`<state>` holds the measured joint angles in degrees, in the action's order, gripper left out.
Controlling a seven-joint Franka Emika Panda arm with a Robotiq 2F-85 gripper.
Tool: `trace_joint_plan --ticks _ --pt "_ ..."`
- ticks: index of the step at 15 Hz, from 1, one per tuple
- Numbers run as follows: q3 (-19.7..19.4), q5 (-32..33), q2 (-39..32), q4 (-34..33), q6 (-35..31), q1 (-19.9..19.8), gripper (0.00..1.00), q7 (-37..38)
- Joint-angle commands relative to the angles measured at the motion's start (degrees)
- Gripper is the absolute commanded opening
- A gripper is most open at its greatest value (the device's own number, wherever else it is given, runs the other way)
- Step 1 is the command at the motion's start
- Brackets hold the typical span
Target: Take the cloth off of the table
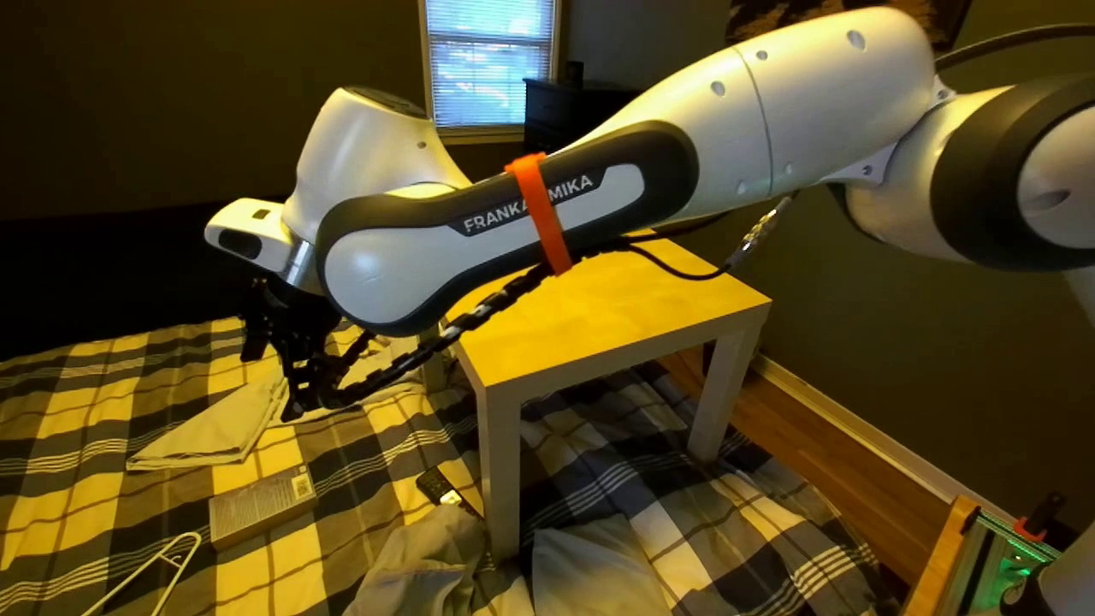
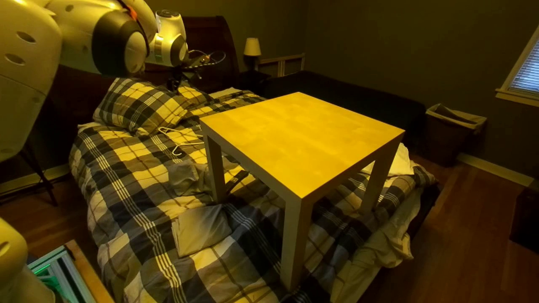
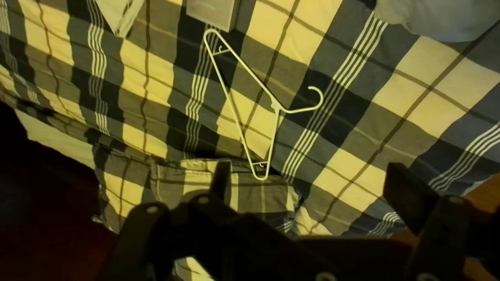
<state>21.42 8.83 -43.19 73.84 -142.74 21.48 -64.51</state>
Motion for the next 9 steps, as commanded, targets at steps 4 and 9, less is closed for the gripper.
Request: trace_joint_plan --ticks 4,9 --pt "-5.52 -0.69 16.10 22.40 1.23 -1.33 1.00 17.59" --pt "-2.72 -5.60 24.88 36.57 -4.46 -6.21 1.00 26.28"
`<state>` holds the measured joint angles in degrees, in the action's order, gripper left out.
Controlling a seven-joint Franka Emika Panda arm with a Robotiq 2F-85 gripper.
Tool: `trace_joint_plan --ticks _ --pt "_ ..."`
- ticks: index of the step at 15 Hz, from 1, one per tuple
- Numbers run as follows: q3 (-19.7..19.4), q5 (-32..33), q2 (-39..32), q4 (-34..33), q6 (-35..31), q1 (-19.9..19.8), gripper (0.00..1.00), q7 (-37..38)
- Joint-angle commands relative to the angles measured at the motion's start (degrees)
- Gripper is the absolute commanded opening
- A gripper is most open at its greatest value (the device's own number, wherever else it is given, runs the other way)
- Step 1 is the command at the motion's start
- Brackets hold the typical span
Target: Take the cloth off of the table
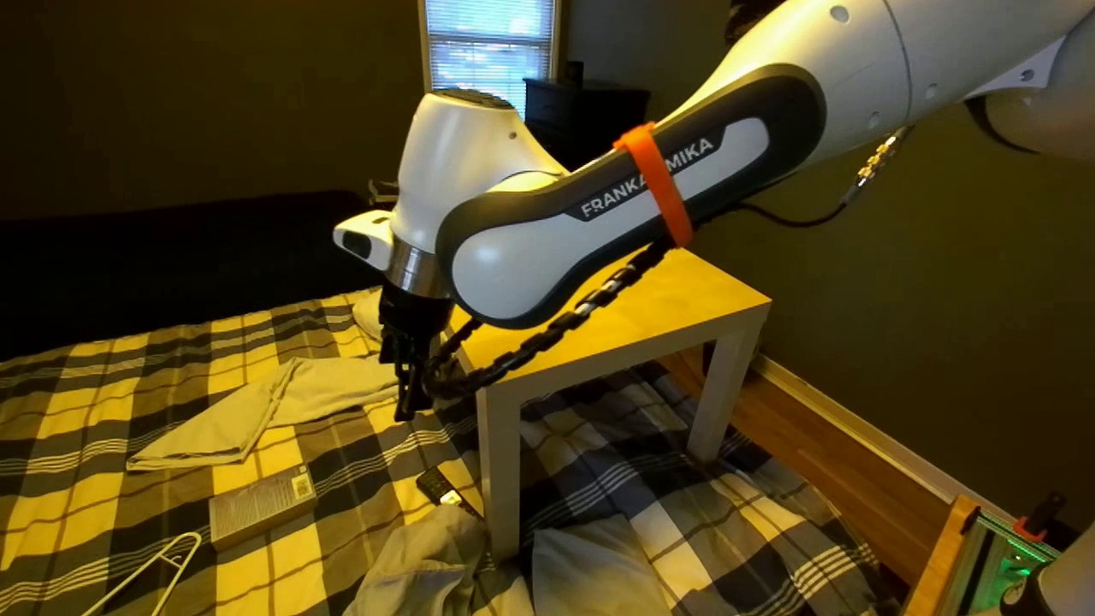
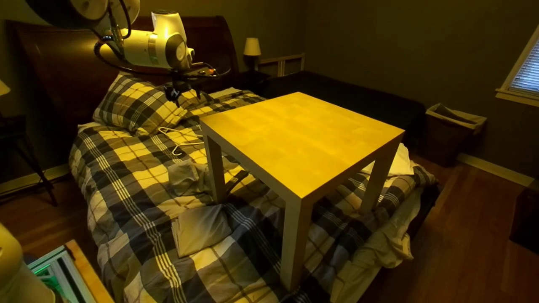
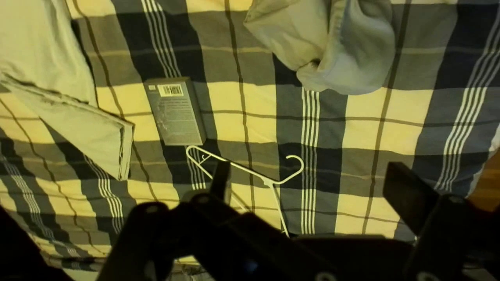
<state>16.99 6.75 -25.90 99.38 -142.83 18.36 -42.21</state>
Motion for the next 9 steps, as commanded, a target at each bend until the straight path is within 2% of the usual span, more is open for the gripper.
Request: trace_joint_plan --ticks 1,4,8,9 --pt "2.30 -5.12 9.52 13.90 -6.93 -4.16 1.00 4.81" --pt "3.56 -9.47 15.92 22.91 -14.53 -6.61 1.00 6.78" --pt "2.16 -9.60 25.09 34.31 -20.81 -6.89 1.00 12.67" --pt "2.27 -8.45 18.86 26.94 -18.18 -6.58 1.00 9.96"
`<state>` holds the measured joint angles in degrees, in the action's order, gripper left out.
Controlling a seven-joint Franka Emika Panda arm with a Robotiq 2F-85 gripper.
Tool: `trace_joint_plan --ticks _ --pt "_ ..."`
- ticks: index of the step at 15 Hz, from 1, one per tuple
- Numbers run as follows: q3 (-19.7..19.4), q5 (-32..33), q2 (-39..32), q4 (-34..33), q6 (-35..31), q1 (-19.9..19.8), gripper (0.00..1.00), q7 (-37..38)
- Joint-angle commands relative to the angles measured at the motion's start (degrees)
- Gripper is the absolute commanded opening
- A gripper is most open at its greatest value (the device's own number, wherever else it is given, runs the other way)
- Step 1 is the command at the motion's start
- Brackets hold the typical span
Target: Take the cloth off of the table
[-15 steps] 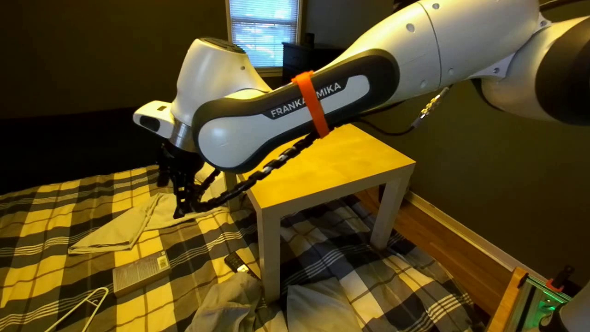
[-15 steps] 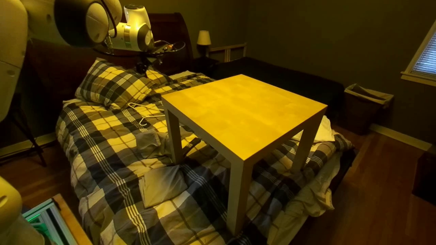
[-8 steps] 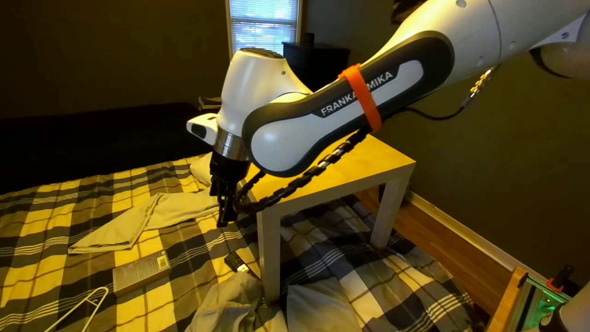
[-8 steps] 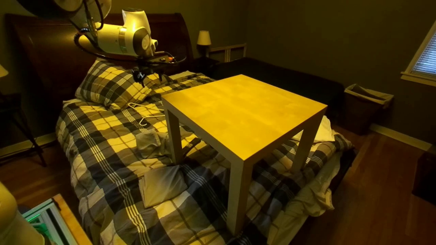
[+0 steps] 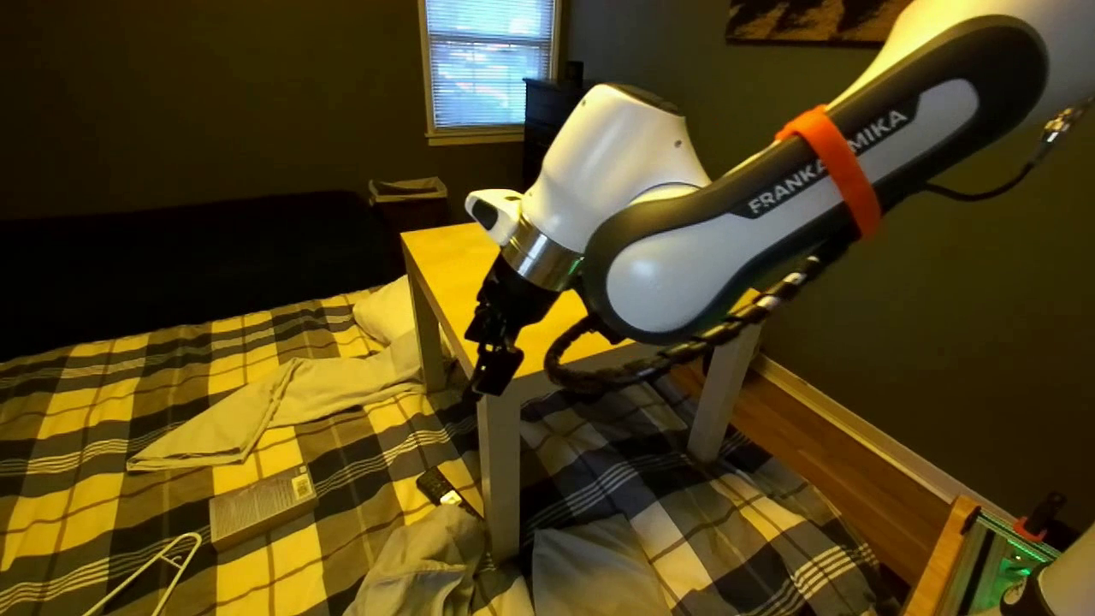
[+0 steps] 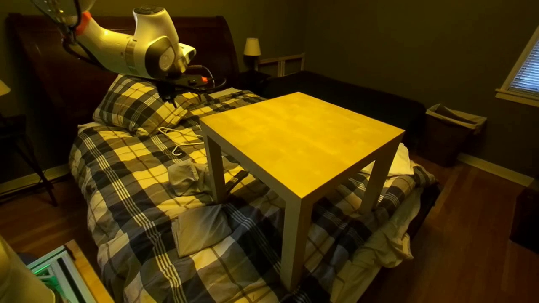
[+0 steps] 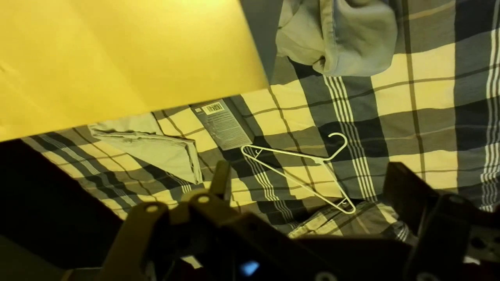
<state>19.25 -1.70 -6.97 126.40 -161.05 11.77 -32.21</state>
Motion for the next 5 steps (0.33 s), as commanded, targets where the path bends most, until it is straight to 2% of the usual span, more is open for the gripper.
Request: trace_joint_plan --ticks 1,5 --pt "-0.13 0.00 2.02 2.46 -1.02 -0.10 1.00 0.94" --pt "-0.15 -0.01 5.37 5.84 -1.50 -0.21 1.00 2.16"
